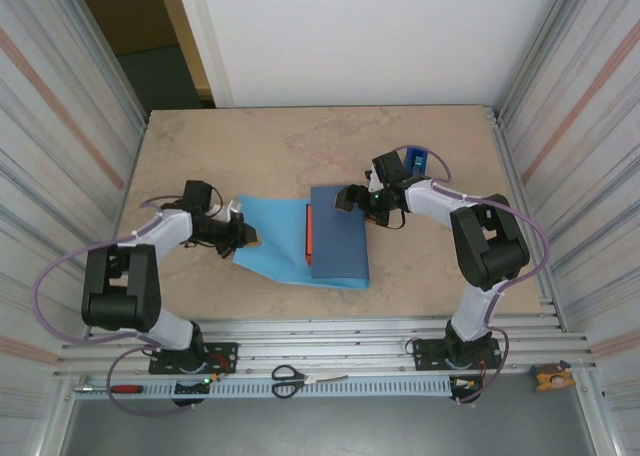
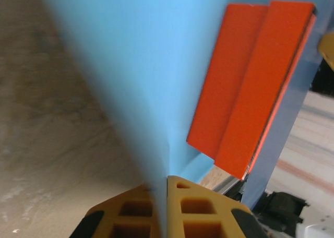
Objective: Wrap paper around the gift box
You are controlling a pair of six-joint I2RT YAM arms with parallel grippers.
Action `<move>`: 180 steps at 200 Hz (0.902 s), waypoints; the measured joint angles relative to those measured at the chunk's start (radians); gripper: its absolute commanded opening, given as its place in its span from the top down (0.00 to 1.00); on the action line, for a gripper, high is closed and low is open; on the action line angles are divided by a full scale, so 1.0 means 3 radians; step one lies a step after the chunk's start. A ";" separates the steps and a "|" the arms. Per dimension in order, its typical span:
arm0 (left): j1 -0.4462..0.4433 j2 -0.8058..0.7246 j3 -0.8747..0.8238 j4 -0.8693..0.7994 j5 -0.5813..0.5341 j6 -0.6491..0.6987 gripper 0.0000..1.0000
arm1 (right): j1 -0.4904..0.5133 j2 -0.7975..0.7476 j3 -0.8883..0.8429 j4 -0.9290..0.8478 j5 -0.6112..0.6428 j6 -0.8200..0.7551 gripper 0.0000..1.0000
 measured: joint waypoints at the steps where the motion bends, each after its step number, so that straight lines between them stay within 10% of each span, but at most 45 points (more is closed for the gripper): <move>1: -0.0019 -0.0017 0.0006 -0.0001 -0.0013 0.0005 1.00 | 0.0000 0.0000 0.0000 0.0000 0.0000 0.0000 0.10; 180: -0.1431 0.0135 0.1331 -0.0678 -0.0937 0.0711 0.97 | 0.0066 0.0000 -0.0001 0.0015 0.0013 0.0088 0.10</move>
